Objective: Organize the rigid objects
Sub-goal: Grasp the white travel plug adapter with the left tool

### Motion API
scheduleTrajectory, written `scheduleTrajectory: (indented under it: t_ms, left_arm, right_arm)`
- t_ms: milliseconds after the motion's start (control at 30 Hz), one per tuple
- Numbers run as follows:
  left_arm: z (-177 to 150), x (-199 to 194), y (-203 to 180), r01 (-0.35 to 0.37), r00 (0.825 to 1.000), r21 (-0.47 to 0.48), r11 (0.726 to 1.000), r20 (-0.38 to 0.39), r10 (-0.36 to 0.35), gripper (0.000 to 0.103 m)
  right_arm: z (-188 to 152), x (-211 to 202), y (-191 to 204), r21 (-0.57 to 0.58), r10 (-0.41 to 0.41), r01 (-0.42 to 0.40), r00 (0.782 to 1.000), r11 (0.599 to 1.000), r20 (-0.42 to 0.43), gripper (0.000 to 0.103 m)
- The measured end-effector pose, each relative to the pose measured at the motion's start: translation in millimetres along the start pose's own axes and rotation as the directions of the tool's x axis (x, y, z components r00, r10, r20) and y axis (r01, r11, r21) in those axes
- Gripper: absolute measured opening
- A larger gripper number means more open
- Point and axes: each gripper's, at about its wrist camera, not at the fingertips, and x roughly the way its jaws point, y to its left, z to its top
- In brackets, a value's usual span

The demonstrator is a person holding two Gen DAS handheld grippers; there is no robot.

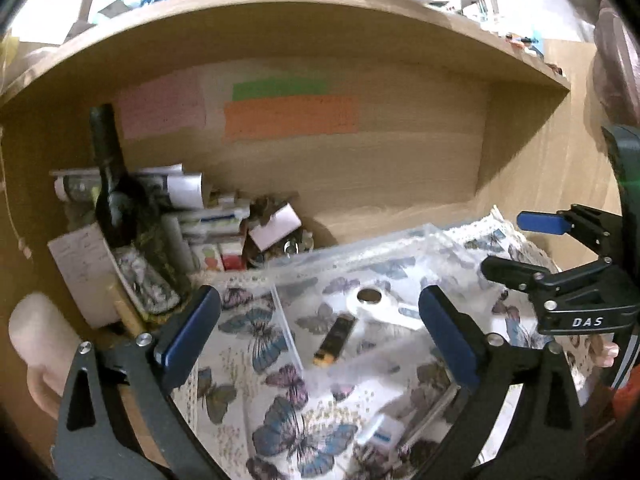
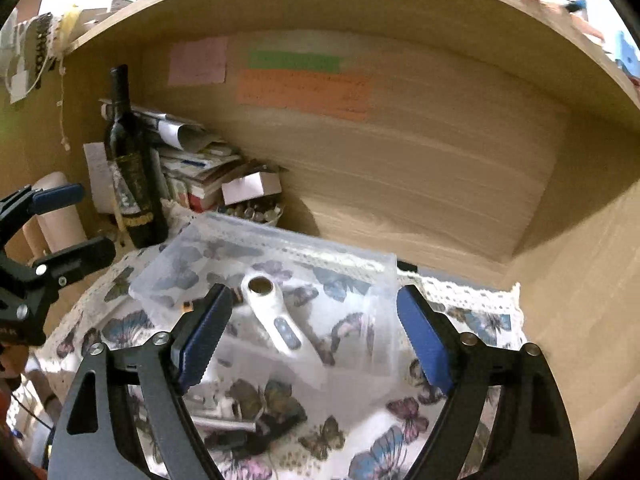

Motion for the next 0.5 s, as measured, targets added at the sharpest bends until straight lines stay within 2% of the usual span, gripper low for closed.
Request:
scheduleTrajectory:
  t_ms: [200, 400, 433, 500]
  left_arm:
    - [-28.8, 8.1, 4.5, 0.032, 0.996, -0.014, 0.999, -0.086, -0.033, 0.101]
    - [-57.2, 13.9, 0.7, 0.041, 0.987, 0.0, 0.999, -0.154, -0.041, 0.1]
    - [-61.9, 14.8, -0.6, 0.047, 0.985, 0.003, 0.999, -0.164, -0.046, 0.098]
    - [-68.4, 15.4, -3.5, 0.059, 0.981, 0.009, 0.998, -0.185, -0.056, 0.086]
  right_arm:
    - [-37.8, 0.2, 5.8, 0.019, -0.01, 0.011, 0.998, 1.0, -0.058, 0.083]
    - [-80.4, 17.0, 10.8, 0.075, 0.038, -0.027, 0.986, 0.997, -0.161, 0.083]
    - [-87.7, 21.3, 11.6, 0.087, 0.053, -0.038, 0.981, 0.996, -0.185, 0.083]
    - [-97.1, 25.2, 13.7, 0.094, 0.071, -0.052, 0.975, 0.994, -0.209, 0.083]
